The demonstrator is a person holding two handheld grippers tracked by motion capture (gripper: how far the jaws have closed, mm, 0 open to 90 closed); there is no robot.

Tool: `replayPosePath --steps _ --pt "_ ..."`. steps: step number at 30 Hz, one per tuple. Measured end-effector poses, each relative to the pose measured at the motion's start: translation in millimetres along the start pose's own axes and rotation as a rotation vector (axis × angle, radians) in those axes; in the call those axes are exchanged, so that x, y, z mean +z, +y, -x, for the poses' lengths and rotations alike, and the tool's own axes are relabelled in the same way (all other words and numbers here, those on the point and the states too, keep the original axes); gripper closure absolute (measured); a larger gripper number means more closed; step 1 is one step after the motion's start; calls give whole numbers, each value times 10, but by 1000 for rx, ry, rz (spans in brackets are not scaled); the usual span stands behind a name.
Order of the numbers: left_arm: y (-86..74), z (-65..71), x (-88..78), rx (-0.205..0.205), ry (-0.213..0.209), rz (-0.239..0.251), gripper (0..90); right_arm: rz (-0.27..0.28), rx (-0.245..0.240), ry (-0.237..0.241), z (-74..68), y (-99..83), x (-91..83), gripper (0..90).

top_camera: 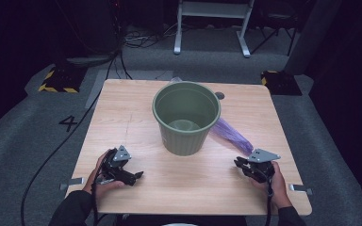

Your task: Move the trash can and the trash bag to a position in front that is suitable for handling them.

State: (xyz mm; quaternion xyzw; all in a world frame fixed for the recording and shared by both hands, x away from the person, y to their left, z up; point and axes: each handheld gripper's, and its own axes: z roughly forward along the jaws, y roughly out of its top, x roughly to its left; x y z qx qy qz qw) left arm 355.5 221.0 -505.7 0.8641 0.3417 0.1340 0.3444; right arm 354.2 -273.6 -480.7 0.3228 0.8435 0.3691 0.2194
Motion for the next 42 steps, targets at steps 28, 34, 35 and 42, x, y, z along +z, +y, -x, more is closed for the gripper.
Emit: replayPosePath --steps 28,34,35,42 --pt "4 5 6 -7 -3 0 1 -3 85 96 250 -162 136 821" --pt "10 14 12 -15 6 1 0 -14 -14 176 -148 -10 249 818" --pt "13 17 11 -16 9 -3 0 -10 -25 196 -211 18 271 815" --pt "17 54 16 -40 26 -2 0 -4 -100 270 -623 186 387 807"
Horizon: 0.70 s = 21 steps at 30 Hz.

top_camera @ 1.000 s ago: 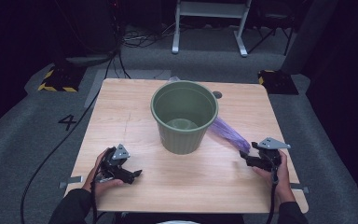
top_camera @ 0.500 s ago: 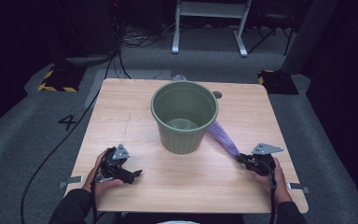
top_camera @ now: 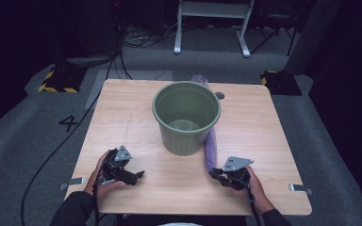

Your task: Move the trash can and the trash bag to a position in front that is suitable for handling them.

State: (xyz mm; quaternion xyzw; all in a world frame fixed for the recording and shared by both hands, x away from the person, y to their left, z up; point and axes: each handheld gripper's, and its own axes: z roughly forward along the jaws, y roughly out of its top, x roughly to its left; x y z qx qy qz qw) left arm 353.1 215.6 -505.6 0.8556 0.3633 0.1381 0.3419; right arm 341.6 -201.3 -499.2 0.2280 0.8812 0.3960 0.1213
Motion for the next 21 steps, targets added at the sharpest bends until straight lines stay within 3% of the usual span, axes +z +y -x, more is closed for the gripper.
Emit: replayPosePath --steps 5,13,19,21 --pt "5 24 6 -3 11 3 2 0 -19 50 -140 122 135 803" --pt "13 28 13 -2 7 1 0 17 -69 117 -475 447 527 745" --pt "9 32 9 -1 9 3 3 19 -78 133 -598 550 617 485" --pt "5 36 5 3 4 2 3 18 -58 129 -591 555 598 397"
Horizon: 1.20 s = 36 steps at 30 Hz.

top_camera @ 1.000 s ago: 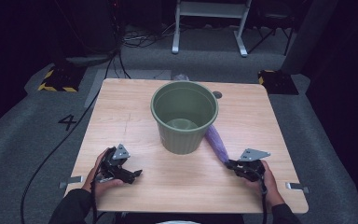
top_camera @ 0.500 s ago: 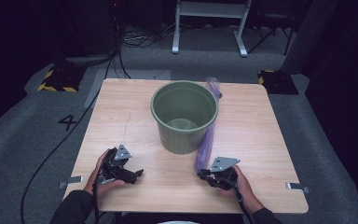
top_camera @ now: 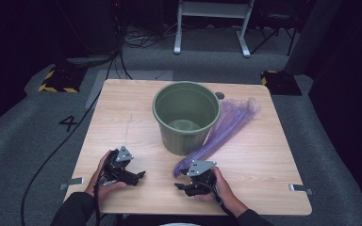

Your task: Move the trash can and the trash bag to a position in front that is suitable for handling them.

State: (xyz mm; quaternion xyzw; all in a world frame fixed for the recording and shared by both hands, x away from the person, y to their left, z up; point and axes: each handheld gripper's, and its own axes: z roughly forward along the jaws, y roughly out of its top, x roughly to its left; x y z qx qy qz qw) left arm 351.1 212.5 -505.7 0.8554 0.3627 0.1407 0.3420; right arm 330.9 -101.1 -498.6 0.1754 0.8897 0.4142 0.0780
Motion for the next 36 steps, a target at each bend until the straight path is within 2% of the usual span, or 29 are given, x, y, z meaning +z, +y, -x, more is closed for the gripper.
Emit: replayPosePath --steps 1,5,6,7,8,9,10,11,13,14,15,17,21,24,27,28,30,31,33,36 --pt "-2 1 -3 4 -1 -1 3 6 -1 8 -2 -7 -34 380" --pt "5 16 -16 4 -12 -4 23 38 13 -32 6 -55 -277 281" --pt "10 33 -22 1 -13 7 49 36 8 -41 3 -68 -325 271" --pt "23 50 -30 14 -17 16 115 41 8 -54 -1 -92 -384 243" --pt "41 75 -36 25 -33 19 189 44 14 -61 0 -119 -437 237" --pt "59 103 -39 35 -49 24 211 40 17 -68 3 -145 -482 236" --pt "92 155 -37 46 -60 27 160 41 16 -77 8 -166 -529 235" --pt "108 183 -41 53 -59 32 151 50 26 -85 23 -199 -604 236" --pt "138 231 -49 53 -80 45 198 53 42 -95 63 -234 -685 233" --pt "164 270 -58 56 -89 50 169 61 52 -102 88 -256 -727 233" --pt "181 297 -65 62 -97 58 148 64 64 -132 137 -295 -799 232" --pt "221 351 -82 72 -108 72 172 54 72 -217 233 -361 -906 218" --pt "298 448 -92 94 -127 90 154 56 114 -333 454 -485 -1088 217" --pt "355 526 -95 112 -141 111 155 59 147 -384 613 -559 -1168 211" --pt "442 627 -96 138 -186 137 155 60 171 -412 742 -600 -1212 200" --pt "479 672 -87 151 -198 143 155 67 178 -408 775 -604 -1229 197" --pt "526 742 -55 167 -214 151 156 64 183 -431 830 -596 -1260 195" --pt "550 785 -25 177 -224 150 157 68 185 -435 857 -588 -1276 195" --pt "591 874 49 214 -217 140 165 79 186 -448 907 -568 -1306 198" --pt "627 963 160 263 -243 126 179 100 192 -450 988 -532 -1337 202"
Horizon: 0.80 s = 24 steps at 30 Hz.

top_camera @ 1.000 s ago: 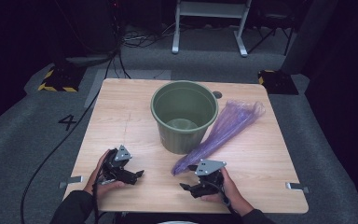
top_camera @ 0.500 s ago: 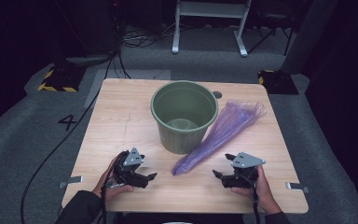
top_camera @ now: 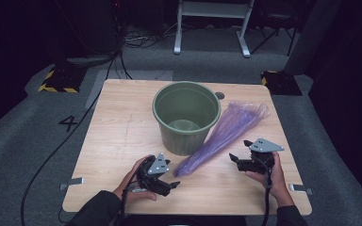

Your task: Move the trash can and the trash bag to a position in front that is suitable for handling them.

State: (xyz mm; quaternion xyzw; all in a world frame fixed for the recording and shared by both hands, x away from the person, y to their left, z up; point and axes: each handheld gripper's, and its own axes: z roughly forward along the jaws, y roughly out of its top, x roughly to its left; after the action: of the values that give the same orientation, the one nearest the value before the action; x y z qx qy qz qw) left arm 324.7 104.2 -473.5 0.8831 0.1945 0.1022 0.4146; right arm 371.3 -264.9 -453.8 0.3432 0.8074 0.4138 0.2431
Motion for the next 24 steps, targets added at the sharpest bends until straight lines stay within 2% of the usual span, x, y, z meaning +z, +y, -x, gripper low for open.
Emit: replayPosePath --steps 4,5,7,9,10,11,12,13,14,16,18,19,22,24 --pt "39 -48 149 31 -10 -33 266 21 0 9 64 85 52 203" --pt "40 -59 159 36 -7 -42 308 27 -12 7 68 120 87 203" --pt "38 -95 215 17 3 -56 371 25 -15 16 77 147 126 203" --pt "33 -138 250 27 -1 -76 463 15 -12 29 96 195 208 204" --pt "28 -148 269 34 16 -92 503 15 -16 25 109 215 243 213" --pt "23 -161 279 34 19 -98 552 18 -9 24 122 233 280 222" --pt "11 -187 292 23 1 -99 582 21 1 32 136 245 306 224" --pt "4 -196 297 30 -2 -109 611 35 15 44 154 264 348 235" --pt "-3 -190 304 37 8 -112 656 34 14 42 160 278 385 240" --pt "-9 -193 303 43 -6 -113 702 13 16 55 172 302 491 240" --pt "-16 -187 301 60 7 -120 742 -1 13 53 173 310 568 240" --pt "-20 -194 296 61 -3 -120 765 -21 5 56 178 309 634 240" --pt "-37 -210 275 65 6 -125 797 -73 36 74 222 266 788 263" --pt "-49 -226 255 72 16 -129 799 -115 50 109 240 220 858 306"
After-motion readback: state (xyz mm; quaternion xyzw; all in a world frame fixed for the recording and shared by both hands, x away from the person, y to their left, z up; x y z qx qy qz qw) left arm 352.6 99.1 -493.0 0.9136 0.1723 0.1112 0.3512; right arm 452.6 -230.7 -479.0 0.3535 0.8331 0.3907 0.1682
